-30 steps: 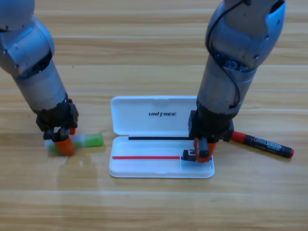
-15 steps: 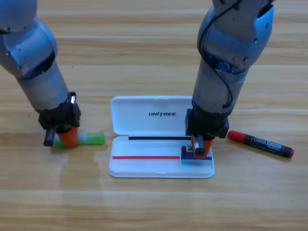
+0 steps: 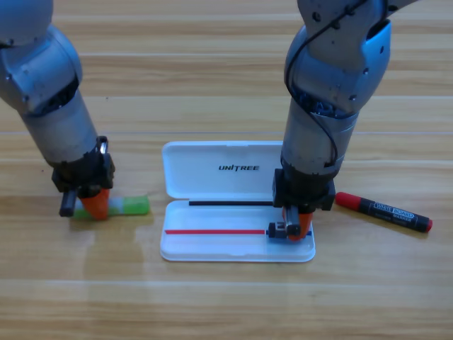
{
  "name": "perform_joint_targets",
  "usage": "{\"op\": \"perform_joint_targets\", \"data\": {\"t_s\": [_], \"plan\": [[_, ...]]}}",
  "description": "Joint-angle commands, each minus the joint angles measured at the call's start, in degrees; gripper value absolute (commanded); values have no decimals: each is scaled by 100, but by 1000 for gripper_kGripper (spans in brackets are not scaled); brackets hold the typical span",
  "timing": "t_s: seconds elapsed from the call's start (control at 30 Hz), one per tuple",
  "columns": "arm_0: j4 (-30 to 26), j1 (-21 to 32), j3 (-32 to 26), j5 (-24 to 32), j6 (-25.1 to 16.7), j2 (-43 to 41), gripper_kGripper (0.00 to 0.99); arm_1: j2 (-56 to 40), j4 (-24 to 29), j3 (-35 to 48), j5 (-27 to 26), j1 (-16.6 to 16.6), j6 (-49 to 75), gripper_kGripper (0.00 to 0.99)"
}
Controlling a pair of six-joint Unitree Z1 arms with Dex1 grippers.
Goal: Clean up eraser and pencils
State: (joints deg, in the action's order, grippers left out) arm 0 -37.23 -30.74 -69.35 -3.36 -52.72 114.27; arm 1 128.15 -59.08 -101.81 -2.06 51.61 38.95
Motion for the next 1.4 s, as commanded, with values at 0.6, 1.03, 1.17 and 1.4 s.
{"op": "perform_joint_targets", "data": {"t_s": [0.6,1.03,1.17,1.4], "plan": [[-1797,-310,-1300,-112,315,-994,0,-2128,-834,917,-14,-81,-27,917],[-2236,-1531,-2267,-104,992,-300,0,-1108,116,1602,724,-1531,201,916],[-2236,-1821,-2425,-95,1141,43,0,-765,362,1567,680,-1592,263,916],[-2227,-2120,-2680,-95,1273,570,0,-387,458,1427,549,-1592,307,908]]}}
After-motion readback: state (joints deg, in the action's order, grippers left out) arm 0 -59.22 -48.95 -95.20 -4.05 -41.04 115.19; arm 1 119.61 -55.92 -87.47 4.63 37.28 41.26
